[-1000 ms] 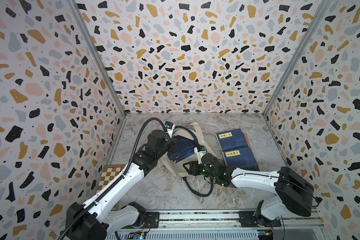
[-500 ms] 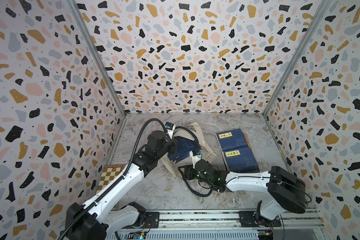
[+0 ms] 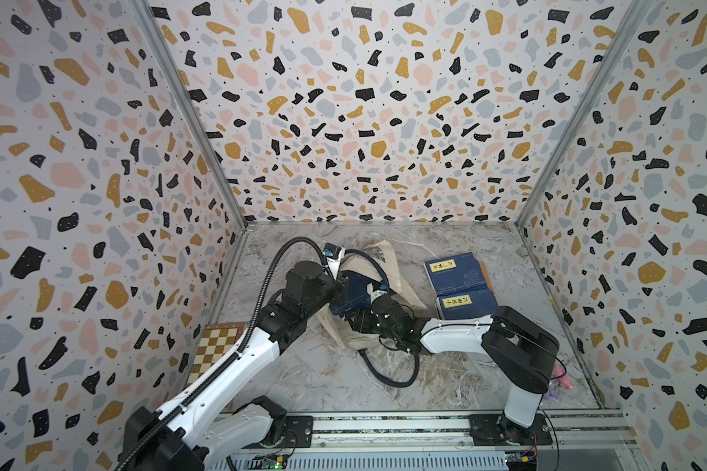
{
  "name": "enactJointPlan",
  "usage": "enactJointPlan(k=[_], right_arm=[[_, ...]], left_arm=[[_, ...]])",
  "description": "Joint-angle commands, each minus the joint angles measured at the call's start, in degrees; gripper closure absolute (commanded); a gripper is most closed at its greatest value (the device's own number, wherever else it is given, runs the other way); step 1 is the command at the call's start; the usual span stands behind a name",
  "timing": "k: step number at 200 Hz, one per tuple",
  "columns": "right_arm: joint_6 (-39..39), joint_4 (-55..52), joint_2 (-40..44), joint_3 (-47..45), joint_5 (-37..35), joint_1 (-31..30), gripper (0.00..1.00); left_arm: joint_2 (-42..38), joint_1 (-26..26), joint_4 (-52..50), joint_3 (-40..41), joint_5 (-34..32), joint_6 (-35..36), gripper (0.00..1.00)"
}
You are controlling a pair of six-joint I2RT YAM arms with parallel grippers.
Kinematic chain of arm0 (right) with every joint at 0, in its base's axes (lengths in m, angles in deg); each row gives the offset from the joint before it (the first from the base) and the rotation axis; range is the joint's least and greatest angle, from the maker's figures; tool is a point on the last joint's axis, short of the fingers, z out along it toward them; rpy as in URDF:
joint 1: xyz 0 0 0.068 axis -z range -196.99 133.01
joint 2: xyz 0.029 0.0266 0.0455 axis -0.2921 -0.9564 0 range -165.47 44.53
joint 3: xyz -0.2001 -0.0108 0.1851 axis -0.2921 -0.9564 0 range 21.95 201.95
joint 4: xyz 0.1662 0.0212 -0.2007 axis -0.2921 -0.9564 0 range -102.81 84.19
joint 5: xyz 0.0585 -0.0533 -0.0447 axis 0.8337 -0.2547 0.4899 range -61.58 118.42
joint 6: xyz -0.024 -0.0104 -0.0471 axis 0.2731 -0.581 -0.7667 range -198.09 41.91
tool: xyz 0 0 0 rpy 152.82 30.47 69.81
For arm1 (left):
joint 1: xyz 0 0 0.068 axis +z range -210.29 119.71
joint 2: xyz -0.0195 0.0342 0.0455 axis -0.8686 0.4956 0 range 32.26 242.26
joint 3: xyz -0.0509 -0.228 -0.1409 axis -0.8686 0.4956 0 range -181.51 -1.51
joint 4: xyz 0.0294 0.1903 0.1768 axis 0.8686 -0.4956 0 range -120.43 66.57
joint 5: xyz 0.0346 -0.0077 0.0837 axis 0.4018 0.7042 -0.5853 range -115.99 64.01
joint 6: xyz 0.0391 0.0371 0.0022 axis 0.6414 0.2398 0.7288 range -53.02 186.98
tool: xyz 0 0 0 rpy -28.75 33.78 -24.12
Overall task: Take out the books from the canvas bag
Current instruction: Pick up the book from the canvas bag.
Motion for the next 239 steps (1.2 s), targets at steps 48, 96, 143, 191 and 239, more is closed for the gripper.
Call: enactJointPlan(k=[48,96,143,191,239], right_arm=[[7.94,-2.92,-4.99,4.27,-0.24,2.71,0.36],[5.30,-2.03,-6.18,8.17,-1.87,3.27,0.39],[5.03,0.76,-4.82,7.22,-1.62,3.94,0.41],[7.13,0.87,-3.98,6.10,-0.68,3.93,0.41],[8.87,4.84,-5.24,4.88,0.36,4.72,0.43]], left_arm=[[-4.03,-1.01,10.01,1.55,3.14,1.67,1.00],[-4.73,-1.51,11.48,2.33,5.14,2.40,1.00],[-4.80,-1.71,11.80,2.35,6.38,2.40,1.00],[-4.34,-1.75,11.26,2.06,6.26,2.42,1.00],[-4.61,-1.98,11.10,2.22,5.91,2.83,1.00]])
